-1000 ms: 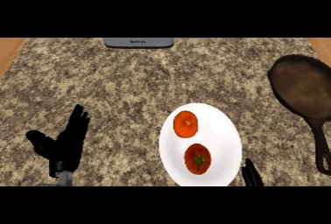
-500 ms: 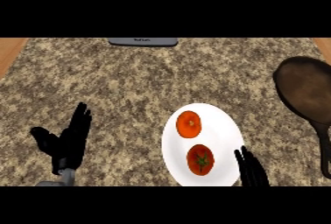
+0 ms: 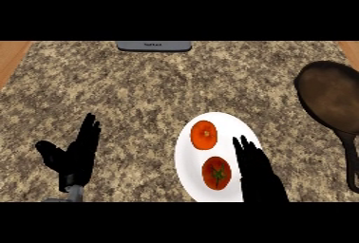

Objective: Pick the tomato from the plate and place it in the pan

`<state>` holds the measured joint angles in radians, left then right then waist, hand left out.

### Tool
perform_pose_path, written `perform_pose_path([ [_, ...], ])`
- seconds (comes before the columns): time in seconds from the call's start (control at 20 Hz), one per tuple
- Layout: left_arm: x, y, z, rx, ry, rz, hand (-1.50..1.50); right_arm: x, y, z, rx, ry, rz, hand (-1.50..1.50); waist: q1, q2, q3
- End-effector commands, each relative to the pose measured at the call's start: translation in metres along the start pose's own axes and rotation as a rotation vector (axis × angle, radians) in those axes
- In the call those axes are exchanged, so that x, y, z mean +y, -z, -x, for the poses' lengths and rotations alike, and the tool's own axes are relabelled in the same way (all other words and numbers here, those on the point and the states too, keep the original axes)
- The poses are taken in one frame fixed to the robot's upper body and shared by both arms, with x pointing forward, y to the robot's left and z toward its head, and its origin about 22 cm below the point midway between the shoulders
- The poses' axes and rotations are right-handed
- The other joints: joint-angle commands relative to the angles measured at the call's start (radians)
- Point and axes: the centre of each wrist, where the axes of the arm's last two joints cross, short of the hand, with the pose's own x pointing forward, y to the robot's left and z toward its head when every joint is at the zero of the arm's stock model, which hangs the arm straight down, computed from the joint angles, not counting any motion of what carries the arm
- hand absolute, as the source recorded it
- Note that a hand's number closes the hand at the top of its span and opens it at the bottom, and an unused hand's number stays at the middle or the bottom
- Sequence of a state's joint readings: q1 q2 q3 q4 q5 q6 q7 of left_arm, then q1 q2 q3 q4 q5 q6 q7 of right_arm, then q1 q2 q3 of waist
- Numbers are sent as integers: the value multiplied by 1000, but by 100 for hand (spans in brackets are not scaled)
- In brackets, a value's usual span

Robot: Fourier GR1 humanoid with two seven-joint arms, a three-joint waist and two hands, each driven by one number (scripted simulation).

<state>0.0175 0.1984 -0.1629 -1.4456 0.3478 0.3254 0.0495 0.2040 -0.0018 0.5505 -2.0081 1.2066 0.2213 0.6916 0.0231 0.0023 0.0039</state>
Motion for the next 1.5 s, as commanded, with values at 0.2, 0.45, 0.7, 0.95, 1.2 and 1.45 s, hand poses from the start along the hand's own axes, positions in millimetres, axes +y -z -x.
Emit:
perform_pose_path([
  [0.2, 8, -2, 16, 81, -8, -19, 0, -7, 23, -24, 20, -36, -171, -150, -19, -1, -4],
  [0.45, 23, 2, 19, 93, -4, -17, 0, 25, 13, -15, -24, -2, -107, -150, -25, -2, -4],
  [0.7, 7, -5, 11, 76, -9, -22, 0, 8, 17, -22, -33, -3, -67, -150, -24, -3, -4],
  [0.95, 22, -12, 25, 81, -3, -23, 0, 35, 43, -4, -7, -12, -49, -150, -22, -3, -4],
  [1.2, 10, 5, 10, 79, -21, -37, 0, 53, 41, 18, -29, 40, -99, 150, -26, -2, -4],
  [1.45, -3, -5, 17, 71, -5, -19, 0, 54, 70, 11, -166, -34, -10, 150, -21, -2, -4],
])
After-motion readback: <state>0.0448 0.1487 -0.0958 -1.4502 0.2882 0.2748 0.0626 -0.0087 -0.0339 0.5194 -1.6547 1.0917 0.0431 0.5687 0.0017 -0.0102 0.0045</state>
